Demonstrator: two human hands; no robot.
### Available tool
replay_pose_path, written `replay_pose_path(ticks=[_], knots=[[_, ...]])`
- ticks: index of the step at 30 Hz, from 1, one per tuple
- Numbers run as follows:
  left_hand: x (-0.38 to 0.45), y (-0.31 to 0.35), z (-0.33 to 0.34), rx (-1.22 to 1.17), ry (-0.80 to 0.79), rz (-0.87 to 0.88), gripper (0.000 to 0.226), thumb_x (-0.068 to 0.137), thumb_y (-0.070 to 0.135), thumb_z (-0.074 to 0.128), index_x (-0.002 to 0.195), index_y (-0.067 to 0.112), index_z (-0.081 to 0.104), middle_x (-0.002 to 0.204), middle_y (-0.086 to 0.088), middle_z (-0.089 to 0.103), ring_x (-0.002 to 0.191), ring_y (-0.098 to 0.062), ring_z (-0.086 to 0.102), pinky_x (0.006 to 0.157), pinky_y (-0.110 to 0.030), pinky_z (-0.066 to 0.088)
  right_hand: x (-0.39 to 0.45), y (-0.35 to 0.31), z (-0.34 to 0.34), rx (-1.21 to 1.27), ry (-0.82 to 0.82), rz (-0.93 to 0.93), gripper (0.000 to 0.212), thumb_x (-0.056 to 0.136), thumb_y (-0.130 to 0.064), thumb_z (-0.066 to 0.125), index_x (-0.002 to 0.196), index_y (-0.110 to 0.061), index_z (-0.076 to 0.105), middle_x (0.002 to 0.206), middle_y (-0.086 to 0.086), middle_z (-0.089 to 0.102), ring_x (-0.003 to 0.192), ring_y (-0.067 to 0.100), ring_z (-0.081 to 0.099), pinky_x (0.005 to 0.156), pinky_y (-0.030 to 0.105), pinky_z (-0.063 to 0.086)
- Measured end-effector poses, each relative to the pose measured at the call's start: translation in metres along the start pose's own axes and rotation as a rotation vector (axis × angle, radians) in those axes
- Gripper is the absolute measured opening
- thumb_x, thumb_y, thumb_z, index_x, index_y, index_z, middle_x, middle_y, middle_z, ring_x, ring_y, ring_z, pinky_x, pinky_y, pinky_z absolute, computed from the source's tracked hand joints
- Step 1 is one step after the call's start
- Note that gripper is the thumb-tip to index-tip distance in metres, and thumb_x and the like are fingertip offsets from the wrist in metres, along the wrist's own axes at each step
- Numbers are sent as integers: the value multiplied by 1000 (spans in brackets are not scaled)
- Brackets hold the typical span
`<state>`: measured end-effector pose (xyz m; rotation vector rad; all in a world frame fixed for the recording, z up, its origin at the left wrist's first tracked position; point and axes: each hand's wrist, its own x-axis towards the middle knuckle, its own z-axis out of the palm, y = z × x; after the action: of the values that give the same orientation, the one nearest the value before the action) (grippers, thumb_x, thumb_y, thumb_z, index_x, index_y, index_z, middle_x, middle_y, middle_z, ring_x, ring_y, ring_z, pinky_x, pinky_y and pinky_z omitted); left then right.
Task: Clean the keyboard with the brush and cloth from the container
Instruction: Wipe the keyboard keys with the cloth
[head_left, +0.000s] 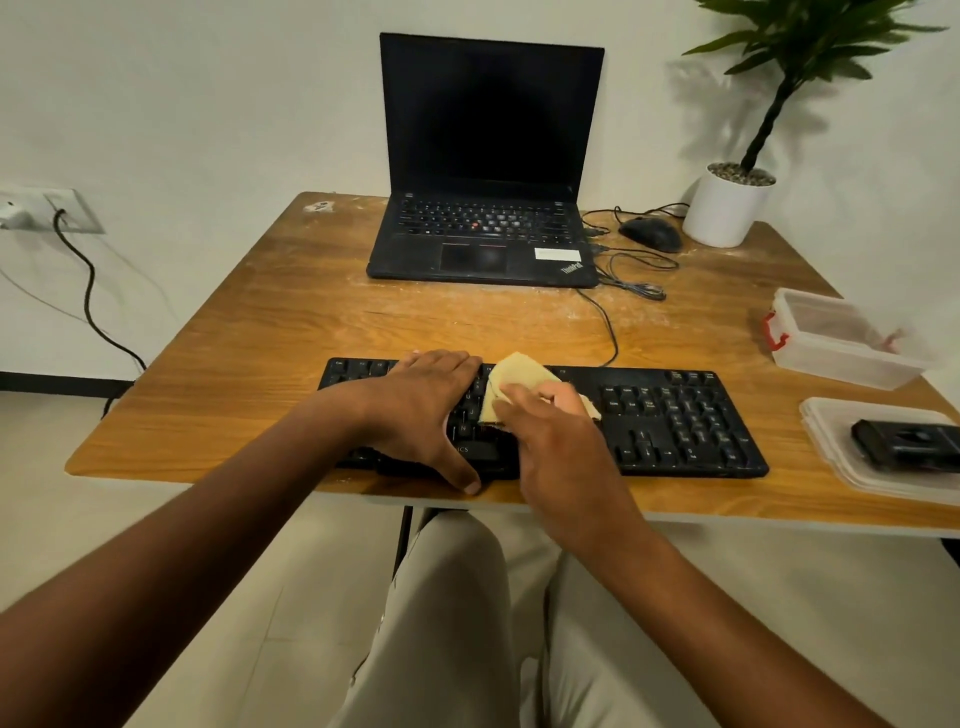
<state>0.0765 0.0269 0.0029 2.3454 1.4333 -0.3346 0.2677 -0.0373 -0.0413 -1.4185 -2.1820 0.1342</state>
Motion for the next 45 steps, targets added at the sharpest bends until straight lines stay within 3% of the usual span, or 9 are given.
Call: replay_pose_path(ticks=[7, 14, 19, 23, 29, 34, 37, 40, 45], knots=[[0, 0, -1, -20, -16, 2, 140, 73, 70, 79, 163, 21, -16, 173, 1, -14, 158, -20, -15, 119, -34, -14, -25, 32, -23, -97, 50, 51, 42, 80, 15, 70, 112, -11, 79, 123, 4, 73, 116, 25, 59, 99, 28, 49], [-1, 0, -1, -15, -21, -3, 140, 73, 71, 78, 163, 21, -18, 173, 1, -16, 158, -20, -17, 122, -37, -14, 21, 12, -10, -112, 56, 82, 33, 87, 10, 66, 108, -11, 80, 115, 9, 76, 107, 33, 63, 91, 36, 55], [-1, 0, 0, -20, -15, 4, 139, 74, 70, 79, 163, 21, -16, 173, 1, -14, 158, -20, -16, 121, -35, -14, -19, 11, -25, -68, 62, 45, 37, 79, 11, 74, 106, -14, 82, 111, 1, 77, 106, 21, 65, 95, 19, 45], [-1, 1, 0, -28, -4, 4, 140, 73, 68, 80, 164, 21, -15, 173, 1, -12, 158, -20, -13, 120, -35, -13, -9, 34, -33, -96, 91, 210, 34, 87, 8, 68, 112, -11, 79, 116, 7, 76, 109, 26, 64, 97, 27, 48], [-1, 2, -2, -18, 0, 0, 140, 72, 69, 80, 164, 20, -13, 173, 0, -9, 158, -20, -11, 122, -36, -11, 38, 9, -6, -82, 75, 155, 35, 92, 8, 60, 113, -13, 79, 111, 6, 76, 100, 27, 62, 88, 39, 58], [-1, 0, 0, -19, 0, 1, 141, 71, 70, 80, 164, 22, -14, 173, 1, -10, 158, -19, -13, 124, -37, -9, -9, -2, -14, -45, 69, -7, 37, 78, 14, 72, 104, -11, 81, 106, 3, 77, 101, 23, 67, 90, 27, 56], [1, -2, 0, -20, -5, 3, 142, 71, 70, 80, 164, 21, -15, 173, 1, -12, 158, -19, -14, 123, -37, -11, -11, 27, -27, -108, 113, 135, 37, 78, 13, 72, 105, -11, 81, 108, 6, 78, 102, 25, 66, 93, 20, 44], [0, -1, 0, -21, -6, 3, 141, 71, 70, 80, 164, 21, -14, 173, 1, -11, 158, -19, -13, 122, -35, -11, 16, 37, -20, -136, 124, 216, 32, 91, 9, 63, 113, -10, 79, 111, 6, 77, 101, 27, 62, 89, 26, 50], [0, 0, 0, -12, 6, 4, 142, 70, 71, 81, 164, 21, -13, 173, 1, -9, 158, -19, -12, 127, -41, -8, 14, -9, -1, -44, 68, 50, 39, 86, 12, 65, 114, -12, 78, 112, 6, 76, 106, 25, 60, 85, 32, 56]])
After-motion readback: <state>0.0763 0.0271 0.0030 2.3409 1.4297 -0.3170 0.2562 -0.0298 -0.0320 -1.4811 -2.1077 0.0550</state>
